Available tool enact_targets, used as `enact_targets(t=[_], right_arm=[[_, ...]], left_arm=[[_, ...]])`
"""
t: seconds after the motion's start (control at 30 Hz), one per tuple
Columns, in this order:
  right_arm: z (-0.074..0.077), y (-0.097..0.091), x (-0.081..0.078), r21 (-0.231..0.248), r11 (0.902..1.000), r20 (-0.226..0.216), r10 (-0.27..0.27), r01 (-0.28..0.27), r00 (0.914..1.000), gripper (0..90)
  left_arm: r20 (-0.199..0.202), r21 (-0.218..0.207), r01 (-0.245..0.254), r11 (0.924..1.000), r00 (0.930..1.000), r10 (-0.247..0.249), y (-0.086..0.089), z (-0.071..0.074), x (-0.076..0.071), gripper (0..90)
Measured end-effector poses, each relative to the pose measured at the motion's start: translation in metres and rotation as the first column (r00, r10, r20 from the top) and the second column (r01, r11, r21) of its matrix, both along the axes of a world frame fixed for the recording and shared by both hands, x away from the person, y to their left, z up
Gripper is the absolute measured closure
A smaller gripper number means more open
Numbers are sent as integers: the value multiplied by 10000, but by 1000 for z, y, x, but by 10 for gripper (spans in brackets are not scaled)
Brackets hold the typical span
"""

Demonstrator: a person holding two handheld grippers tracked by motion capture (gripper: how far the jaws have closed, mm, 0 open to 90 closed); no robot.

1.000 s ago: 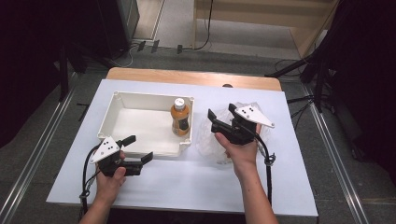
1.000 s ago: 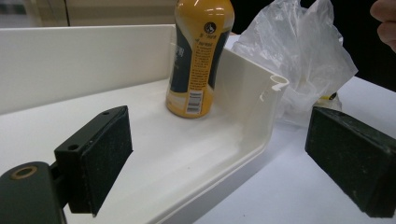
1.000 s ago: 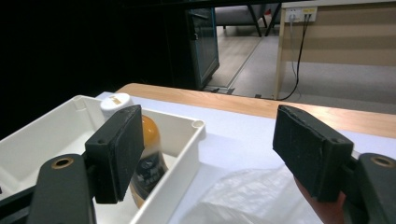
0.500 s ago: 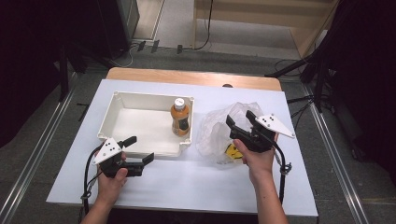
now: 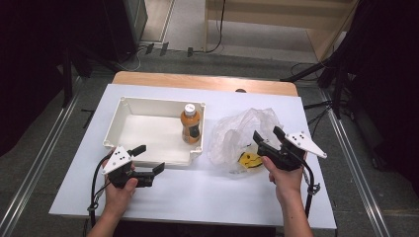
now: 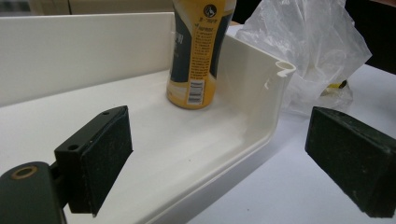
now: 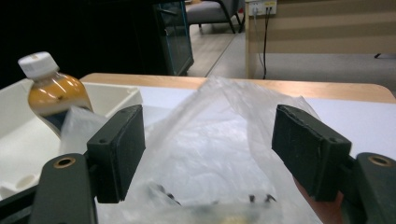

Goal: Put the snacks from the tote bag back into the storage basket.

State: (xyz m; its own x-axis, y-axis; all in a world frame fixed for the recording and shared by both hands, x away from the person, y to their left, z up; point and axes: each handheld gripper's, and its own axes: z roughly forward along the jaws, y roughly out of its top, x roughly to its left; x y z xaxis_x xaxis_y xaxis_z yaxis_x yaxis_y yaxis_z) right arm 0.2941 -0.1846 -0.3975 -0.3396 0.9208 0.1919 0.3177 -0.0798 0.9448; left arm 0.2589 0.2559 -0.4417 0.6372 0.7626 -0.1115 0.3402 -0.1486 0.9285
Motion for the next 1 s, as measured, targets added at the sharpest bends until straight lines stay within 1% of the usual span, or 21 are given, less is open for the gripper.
enact_targets(t=[0.1, 0.2, 0.3, 0.43, 0.47, 0.57, 0.63, 0.8, 1.0], right_arm=[[-5, -8, -3, -16, 9999, -128, -111, 111, 9999, 267], [-7, -16, -5, -152, 9995, -128, -263, 261, 9996, 269], [-11, -23, -9, -128, 9992, -129, -384, 383, 9992, 272], [-22, -33, -14, -380, 9972, -373, -662, 647, 9971, 275], [-24, -36, -14, -494, 9962, -353, -732, 715, 9967, 276], [-25, -45, -16, -273, 9961, -369, -853, 843, 9957, 279], [-27, -51, -16, -262, 9950, -414, -970, 960, 9944, 280], [-35, -54, -15, -247, 9936, -689, -1118, 1103, 9913, 284], [-38, -50, -14, -365, 9945, -711, -1008, 984, 9924, 285]], left_arm=[[-35, -17, 21, 10000, 10000, -21, -1, 0, 0, 78], [-52, -23, 83, 10000, 10000, -83, -3, 0, 0, 78], [-76, -62, 114, 9999, 9999, -114, -3, 0, 0, 78], [-64, -88, 70, 9999, 10000, -70, 0, 1, 0, 78], [-52, -146, 81, 9999, 10000, -82, 0, 1, 0, 78], [-23, -219, 19, 9998, 10000, -20, 2, 3, 0, 78], [-1, -255, 8, 9997, 10000, -8, 4, 4, 0, 78], [32, -297, -40, 9996, 10000, 41, 7, 6, 1, 78], [8, -353, -75, 9993, 10000, 75, 7, 7, 2, 78]])
